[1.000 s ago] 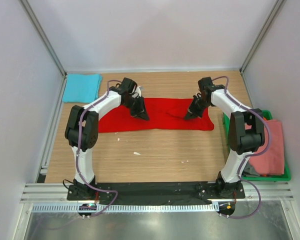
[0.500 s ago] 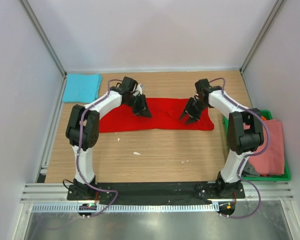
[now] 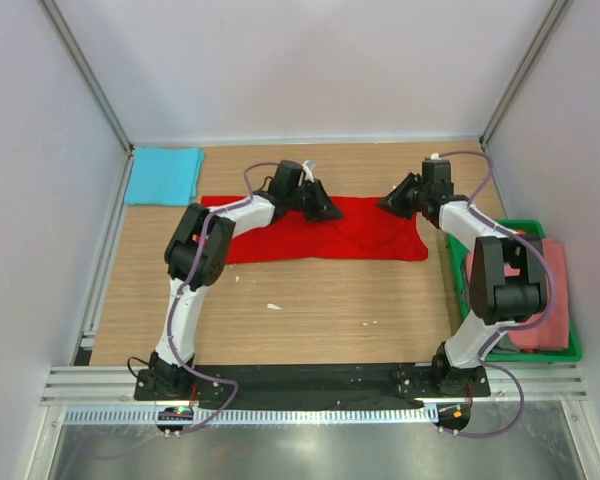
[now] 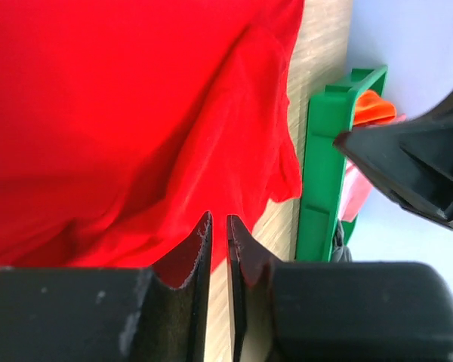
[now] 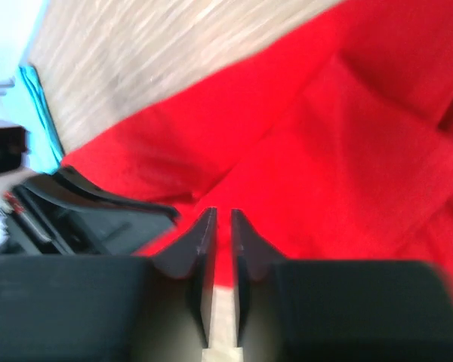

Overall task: Fold and stack the t-shirts
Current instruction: Fold the tshirt

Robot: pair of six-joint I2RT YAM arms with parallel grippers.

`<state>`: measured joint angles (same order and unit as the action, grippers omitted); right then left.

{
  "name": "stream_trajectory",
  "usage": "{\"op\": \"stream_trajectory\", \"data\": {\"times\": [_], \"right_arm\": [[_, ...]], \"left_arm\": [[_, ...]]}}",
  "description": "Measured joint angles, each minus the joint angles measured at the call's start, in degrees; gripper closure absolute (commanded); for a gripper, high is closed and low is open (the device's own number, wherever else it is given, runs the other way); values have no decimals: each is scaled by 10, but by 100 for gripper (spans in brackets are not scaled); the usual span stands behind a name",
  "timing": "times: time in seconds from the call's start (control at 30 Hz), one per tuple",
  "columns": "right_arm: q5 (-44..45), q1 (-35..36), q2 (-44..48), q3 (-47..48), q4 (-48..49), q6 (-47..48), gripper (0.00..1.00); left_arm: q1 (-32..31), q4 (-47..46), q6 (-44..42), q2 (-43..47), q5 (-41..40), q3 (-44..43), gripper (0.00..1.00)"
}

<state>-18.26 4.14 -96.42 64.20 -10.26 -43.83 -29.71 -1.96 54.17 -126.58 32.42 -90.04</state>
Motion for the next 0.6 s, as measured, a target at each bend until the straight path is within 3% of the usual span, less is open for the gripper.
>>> {"op": "stream_trajectory", "data": {"times": [0.1, 0.3, 0.6], "right_arm": [[-28, -19, -37, -35, 101, -30, 99], [-79, -35, -135, -56, 256, -77, 98], [-118, -56, -229, -63, 377, -118, 99]], "left_arm": [[-22, -45, 33, -39, 0, -4, 88], [-40, -64, 60, -75, -13, -7, 92], [-31, -35, 53, -94, -35, -29, 92]]}}
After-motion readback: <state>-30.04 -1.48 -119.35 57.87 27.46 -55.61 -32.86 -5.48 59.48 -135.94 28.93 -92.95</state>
